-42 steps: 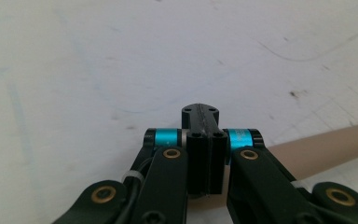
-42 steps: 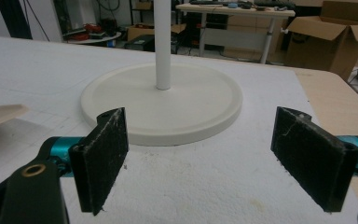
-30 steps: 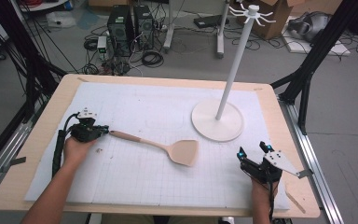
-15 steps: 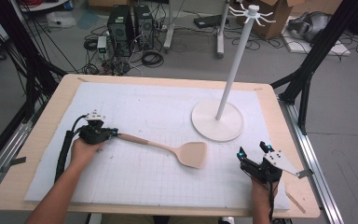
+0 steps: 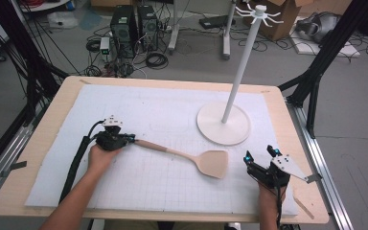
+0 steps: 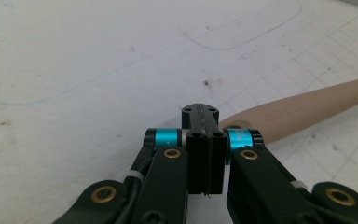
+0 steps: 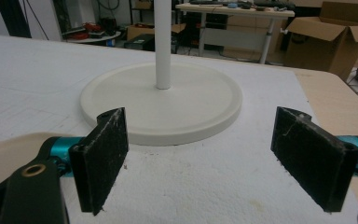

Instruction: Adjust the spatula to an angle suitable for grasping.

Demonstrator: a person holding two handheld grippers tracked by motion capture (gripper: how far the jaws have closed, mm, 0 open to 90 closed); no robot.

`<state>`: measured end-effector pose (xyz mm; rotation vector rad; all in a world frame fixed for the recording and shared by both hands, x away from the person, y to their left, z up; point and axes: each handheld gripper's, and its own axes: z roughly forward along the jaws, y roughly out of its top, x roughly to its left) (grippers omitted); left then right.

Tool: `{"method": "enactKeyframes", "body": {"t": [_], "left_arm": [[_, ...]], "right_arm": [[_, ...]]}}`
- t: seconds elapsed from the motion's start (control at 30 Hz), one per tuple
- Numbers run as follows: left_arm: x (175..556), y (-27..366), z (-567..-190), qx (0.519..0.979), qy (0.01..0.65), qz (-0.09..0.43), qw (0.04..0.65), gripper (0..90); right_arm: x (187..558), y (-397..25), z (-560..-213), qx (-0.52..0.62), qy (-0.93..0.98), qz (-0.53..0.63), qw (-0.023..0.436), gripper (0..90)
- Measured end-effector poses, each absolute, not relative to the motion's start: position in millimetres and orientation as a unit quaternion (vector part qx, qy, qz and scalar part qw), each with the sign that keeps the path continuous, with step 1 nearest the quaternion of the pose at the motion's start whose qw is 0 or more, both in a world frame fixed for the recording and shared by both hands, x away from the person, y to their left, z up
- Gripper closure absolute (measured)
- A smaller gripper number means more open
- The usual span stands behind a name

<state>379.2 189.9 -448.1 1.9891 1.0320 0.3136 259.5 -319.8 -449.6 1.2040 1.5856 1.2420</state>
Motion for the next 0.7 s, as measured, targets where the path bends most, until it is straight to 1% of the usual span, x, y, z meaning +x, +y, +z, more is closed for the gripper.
{"method": "enactKeyframes", "body": {"t": [0.37, 0.4, 0.43, 0.47, 0.53, 0.57, 0.6, 0.63, 0.7], "left_arm": [[387, 152, -447, 0.8, 0.404, 0.135, 0.424, 89.5], [387, 152, -447, 0.792, 0.41, 0.134, 0.432, 87.0], [387, 154, -446, 0.793, 0.409, 0.134, 0.431, 87.0], [386, 155, -444, 0.787, 0.412, 0.134, 0.439, 82.4], [382, 160, -440, 0.781, 0.406, 0.14, 0.453, 80.9], [379, 163, -438, 0.774, 0.406, 0.142, 0.464, 76.6], [376, 167, -436, 0.764, 0.406, 0.145, 0.479, 76.6], [372, 171, -434, 0.755, 0.405, 0.155, 0.492, 69.1], [365, 179, -430, 0.734, 0.406, 0.172, 0.516, 57.3]], "right_arm": [[259, -320, -450, 0.473, 0.622, 0.489, 0.388, 17.4], [259, -320, -450, 0.474, 0.621, 0.49, 0.386, 17.4], [259, -320, -450, 0.474, 0.621, 0.49, 0.386, 17.4], [259, -320, -450, 0.472, 0.623, 0.49, 0.387, 17.4], [259, -320, -450, 0.472, 0.623, 0.49, 0.387, 17.4], [259, -320, -450, 0.472, 0.624, 0.49, 0.386, 17.4], [259, -320, -450, 0.472, 0.624, 0.49, 0.386, 17.4], [259, -320, -450, 0.471, 0.623, 0.49, 0.387, 17.4], [259, -320, -450, 0.472, 0.624, 0.49, 0.386, 17.4]]}}
